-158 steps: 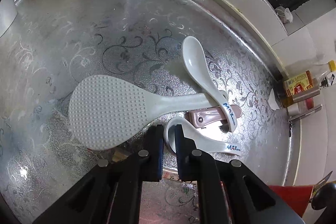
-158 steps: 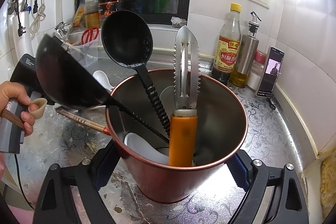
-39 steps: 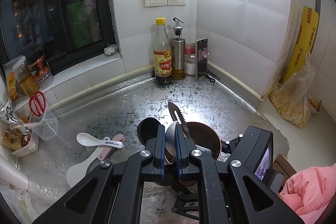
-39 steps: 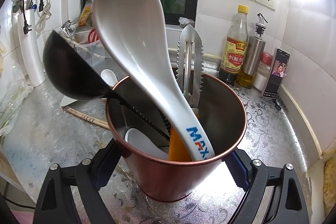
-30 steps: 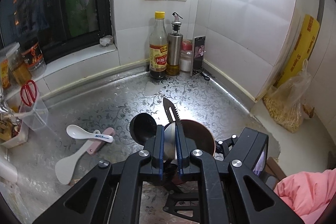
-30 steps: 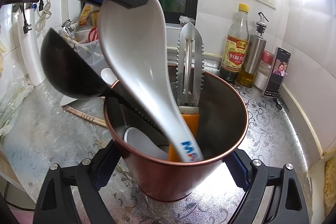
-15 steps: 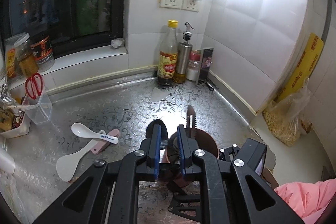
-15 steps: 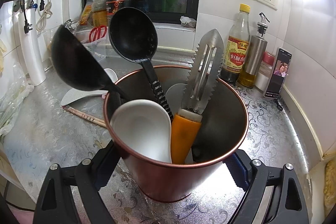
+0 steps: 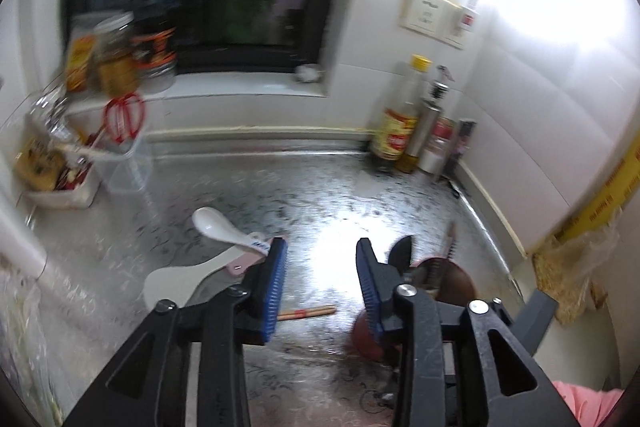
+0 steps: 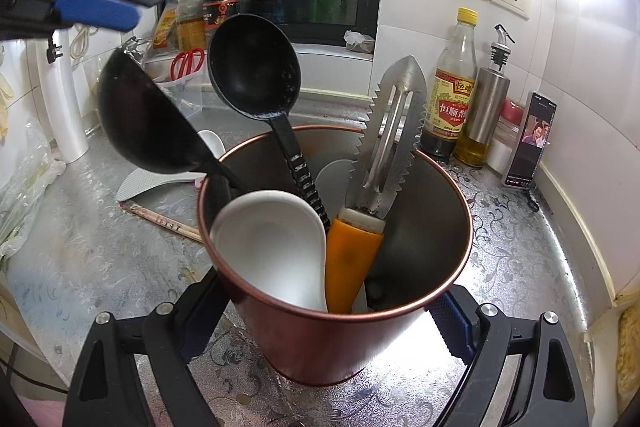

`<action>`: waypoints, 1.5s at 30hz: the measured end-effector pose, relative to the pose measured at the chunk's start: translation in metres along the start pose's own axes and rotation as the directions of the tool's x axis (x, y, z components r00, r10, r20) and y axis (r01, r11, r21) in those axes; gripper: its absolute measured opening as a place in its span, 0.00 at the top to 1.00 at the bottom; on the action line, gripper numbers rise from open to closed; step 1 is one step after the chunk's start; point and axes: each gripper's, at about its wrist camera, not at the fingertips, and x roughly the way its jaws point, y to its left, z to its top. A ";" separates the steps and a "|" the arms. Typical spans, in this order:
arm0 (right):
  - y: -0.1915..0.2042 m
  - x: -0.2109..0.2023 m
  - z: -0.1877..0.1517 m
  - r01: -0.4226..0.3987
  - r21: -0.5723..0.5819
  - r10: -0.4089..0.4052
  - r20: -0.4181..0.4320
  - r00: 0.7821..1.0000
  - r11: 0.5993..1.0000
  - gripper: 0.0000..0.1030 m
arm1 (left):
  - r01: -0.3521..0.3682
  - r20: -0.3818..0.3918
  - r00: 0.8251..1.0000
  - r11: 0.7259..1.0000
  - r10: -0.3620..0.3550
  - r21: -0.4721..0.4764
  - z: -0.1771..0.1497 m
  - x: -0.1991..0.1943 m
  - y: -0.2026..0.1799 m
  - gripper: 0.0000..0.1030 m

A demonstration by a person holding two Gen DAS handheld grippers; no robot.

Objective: Organize utensils
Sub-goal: 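Open the left gripper and move it back over the wooden chopsticks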

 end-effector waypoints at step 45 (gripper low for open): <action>-0.002 -0.001 0.000 0.029 0.022 -0.029 0.002 1.000 0.999 0.10 | -0.381 -0.422 0.831 0.924 0.362 0.041 -0.046 0.172 0.043 0.16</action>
